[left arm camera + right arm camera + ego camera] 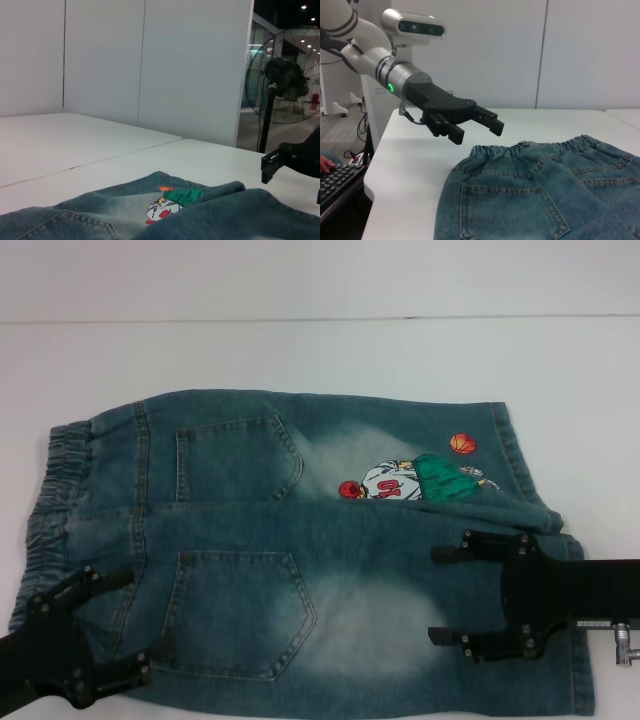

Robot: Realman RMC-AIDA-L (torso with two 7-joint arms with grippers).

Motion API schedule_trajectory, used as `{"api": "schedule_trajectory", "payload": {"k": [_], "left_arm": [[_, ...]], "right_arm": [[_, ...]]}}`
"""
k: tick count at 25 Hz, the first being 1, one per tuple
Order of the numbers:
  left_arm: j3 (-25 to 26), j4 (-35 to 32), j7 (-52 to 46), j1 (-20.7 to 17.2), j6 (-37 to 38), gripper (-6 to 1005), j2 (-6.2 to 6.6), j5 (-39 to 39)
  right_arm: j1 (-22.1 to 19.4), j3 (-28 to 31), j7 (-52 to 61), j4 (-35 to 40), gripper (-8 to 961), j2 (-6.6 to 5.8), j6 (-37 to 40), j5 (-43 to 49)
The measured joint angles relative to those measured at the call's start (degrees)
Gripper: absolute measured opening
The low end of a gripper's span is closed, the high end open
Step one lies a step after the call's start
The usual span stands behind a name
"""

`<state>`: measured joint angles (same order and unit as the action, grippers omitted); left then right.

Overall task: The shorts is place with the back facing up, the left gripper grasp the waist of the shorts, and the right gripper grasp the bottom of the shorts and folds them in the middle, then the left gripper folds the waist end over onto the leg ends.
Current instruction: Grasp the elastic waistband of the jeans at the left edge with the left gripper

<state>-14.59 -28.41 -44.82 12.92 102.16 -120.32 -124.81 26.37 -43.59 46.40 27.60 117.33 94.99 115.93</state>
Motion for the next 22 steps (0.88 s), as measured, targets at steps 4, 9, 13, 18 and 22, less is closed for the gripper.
{"api": "schedule_trajectory", "payload": {"k": [4, 9, 13, 18, 22], "left_arm": [[0.0, 0.0, 0.0, 0.0, 0.0, 919, 0.00, 0.0], [0.0, 0.0, 0.0, 0.0, 0.0, 920, 0.00, 0.0], [0.0, 0.1, 0.0, 0.0, 0.0, 919, 0.00, 0.0], [0.3, 0.1, 0.0, 0.0, -0.2, 918, -0.03, 0.0], [1.6, -1.0, -1.8, -0.4, -0.7, 917, -0.43, 0.5]], "right_arm": [[0.0, 0.0, 0.0, 0.0, 868, 0.00, -0.1, 0.0], [-0.1, 0.2, 0.0, 0.0, 868, 0.00, -0.3, 0.0], [0.0, 0.2, 0.0, 0.0, 868, 0.00, -0.3, 0.0], [0.0, 0.1, -0.1, 0.0, 869, 0.02, -0.3, -0.1], [0.0, 0.1, -0.1, 0.0, 869, 0.10, 0.0, -0.2]]}}
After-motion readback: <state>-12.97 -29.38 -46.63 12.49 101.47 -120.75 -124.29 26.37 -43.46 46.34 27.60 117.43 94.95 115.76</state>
